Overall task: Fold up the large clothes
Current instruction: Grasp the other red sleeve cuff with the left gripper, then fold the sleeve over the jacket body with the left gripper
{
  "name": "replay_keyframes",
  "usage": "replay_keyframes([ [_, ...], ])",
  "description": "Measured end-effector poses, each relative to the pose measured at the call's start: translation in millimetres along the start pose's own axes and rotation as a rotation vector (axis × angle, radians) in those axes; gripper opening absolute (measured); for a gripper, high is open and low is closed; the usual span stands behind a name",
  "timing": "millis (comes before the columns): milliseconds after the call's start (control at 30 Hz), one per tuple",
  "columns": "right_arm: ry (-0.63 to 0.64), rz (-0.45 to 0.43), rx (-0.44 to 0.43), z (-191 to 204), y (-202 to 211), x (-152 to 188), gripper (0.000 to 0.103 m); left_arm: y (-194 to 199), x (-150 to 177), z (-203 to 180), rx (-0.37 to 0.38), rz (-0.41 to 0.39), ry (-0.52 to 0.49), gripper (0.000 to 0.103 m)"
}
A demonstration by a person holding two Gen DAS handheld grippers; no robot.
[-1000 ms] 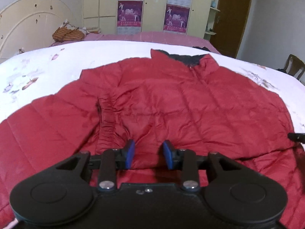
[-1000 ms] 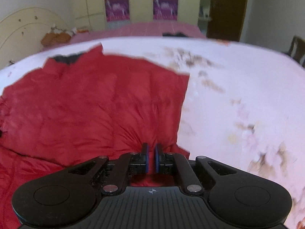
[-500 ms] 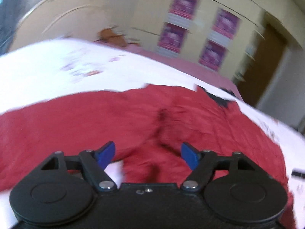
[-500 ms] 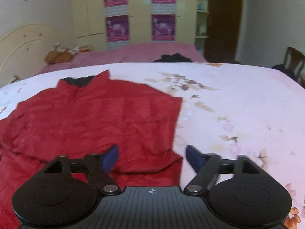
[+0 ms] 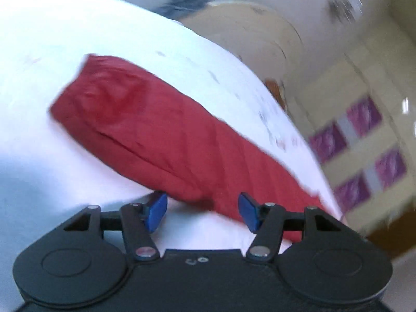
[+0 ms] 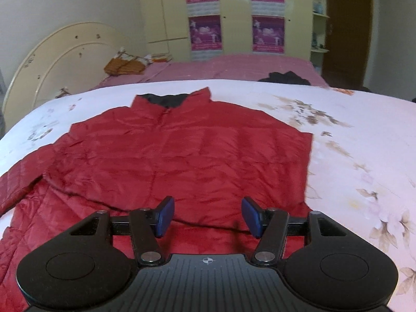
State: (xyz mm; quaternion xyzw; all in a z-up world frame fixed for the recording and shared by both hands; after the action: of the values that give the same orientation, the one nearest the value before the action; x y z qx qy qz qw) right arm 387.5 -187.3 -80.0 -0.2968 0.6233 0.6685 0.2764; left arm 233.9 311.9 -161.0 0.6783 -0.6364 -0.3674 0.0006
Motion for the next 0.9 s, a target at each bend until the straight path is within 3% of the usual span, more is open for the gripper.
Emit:
replay_keyframes([
  [133, -0.003, -0.002, 0.006, 1, 0, -1, 0.058, -7, -15, 16, 0.034, -0.082, 0.125, 0.058],
  [233, -0.017, 0.001, 0.019, -4, 1, -2, 0.058, -20, -22, 17, 0.051, -0.100, 0.142, 0.052],
  [300, -0.024, 0.002, 0.031, -8, 2, -3, 0.058, -27, -28, 16, 0.043, -0.095, 0.105, 0.034],
  [333, -0.028, 0.001, 0.036, -9, 2, -3, 0.058, -28, -29, 18, 0.036, -0.089, 0.092, 0.016],
  [400, -0.030, 0.000, 0.047, -10, 1, -4, 0.058, -35, -39, 18, 0.039, -0.095, 0.073, 0.011],
  [500, -0.047, -0.009, 0.066, -14, 0, -9, 0.058, -29, -50, -11, 0.056, -0.121, -0.074, 0.008],
  [633, -0.089, -0.024, 0.086, -19, -2, -18, 0.058, -41, -40, -92, 0.183, -0.079, -0.328, 0.008],
  [733, -0.118, -0.031, 0.094, -21, -2, -24, 0.058, -60, -5, -154, 0.265, 0.015, -0.506, 0.008],
  [900, -0.164, -0.041, 0.100, -26, 4, -29, 0.058, -100, 88, -242, 0.360, 0.249, -0.757, 0.008],
])
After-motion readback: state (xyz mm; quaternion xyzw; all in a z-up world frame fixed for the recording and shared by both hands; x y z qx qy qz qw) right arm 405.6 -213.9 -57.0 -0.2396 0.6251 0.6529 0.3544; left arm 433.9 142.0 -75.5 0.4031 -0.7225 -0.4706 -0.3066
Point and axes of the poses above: each gripper's, at about its wrist camera, not at the fingertips, and y roughly against the way its jaws point, z to its left, x to its underside, the point moved 6 cm from there along -y, roughly the way its jaws point, and after that the axes turned 10 degrees about x, right-handed, at the moved point
